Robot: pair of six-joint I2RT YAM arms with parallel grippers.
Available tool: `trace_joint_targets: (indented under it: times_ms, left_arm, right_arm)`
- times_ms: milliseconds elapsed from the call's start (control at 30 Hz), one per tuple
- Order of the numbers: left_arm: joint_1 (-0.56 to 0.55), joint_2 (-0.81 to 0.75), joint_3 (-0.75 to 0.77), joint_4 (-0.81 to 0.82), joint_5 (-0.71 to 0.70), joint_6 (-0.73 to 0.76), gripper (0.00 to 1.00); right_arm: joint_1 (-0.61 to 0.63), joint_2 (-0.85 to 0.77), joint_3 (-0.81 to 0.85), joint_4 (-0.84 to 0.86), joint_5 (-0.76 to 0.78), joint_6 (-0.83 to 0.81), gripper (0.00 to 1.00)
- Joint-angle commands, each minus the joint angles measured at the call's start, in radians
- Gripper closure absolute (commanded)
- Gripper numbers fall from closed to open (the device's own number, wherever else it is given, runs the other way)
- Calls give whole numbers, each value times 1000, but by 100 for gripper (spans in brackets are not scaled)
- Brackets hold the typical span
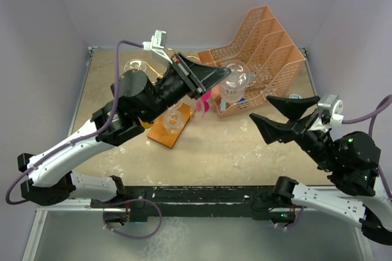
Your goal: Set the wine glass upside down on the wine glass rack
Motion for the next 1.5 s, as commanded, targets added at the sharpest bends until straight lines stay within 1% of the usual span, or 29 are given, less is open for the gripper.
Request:
trace_joint_targets:
  times_ms: [0, 33, 100, 200, 333, 467, 567, 700, 833, 967, 1033, 1100, 1300, 1467]
  left_arm:
    - [128, 56, 152, 69, 108, 33, 100]
    - [162, 74, 165, 87, 171, 9, 100]
    - [193, 117, 224, 85, 202, 17, 100]
    - [210, 188, 348, 13, 192, 85, 100]
    - [270, 239, 454, -47, 177, 143, 100]
    - [365, 247, 483, -68, 191, 168, 100]
    - [444, 248, 499, -131, 208, 191, 100]
    - [544, 221, 447, -136, 249, 214, 100]
    - [638, 213, 435, -171, 273, 258, 100]
    - [724, 193, 380, -156, 285, 273, 100]
    - [771, 194, 357, -139, 336, 267, 100]
    - [813, 193, 327, -124, 357, 253, 100]
    - [904, 171, 232, -70, 411, 200, 100]
    - [939, 150, 142, -34, 431, 147, 100]
  right_arm:
    - [-1, 26, 40, -23, 12, 47, 27]
    - [-1, 30, 42, -23, 8, 49, 27]
    - [-1, 33, 41, -12, -6, 54, 27]
    - [-2, 36, 27, 9, -19, 61, 26]
    - [-1, 39, 10, 30, -39, 72, 26]
    - [-1, 40, -4, 44, -48, 88, 25]
    - [-2, 41, -12, 56, -55, 104, 25]
    - [-1, 42, -35, 75, -81, 121, 25]
    - [-1, 43, -56, 85, -102, 147, 25]
    - [-1, 26, -84, 112, -125, 173, 25]
    - [-1, 18, -103, 125, -130, 185, 25]
    - [-1, 11, -115, 129, -131, 194, 25]
    - [-1, 9, -129, 127, -135, 226, 25]
    - [-1, -6, -146, 131, -129, 243, 25]
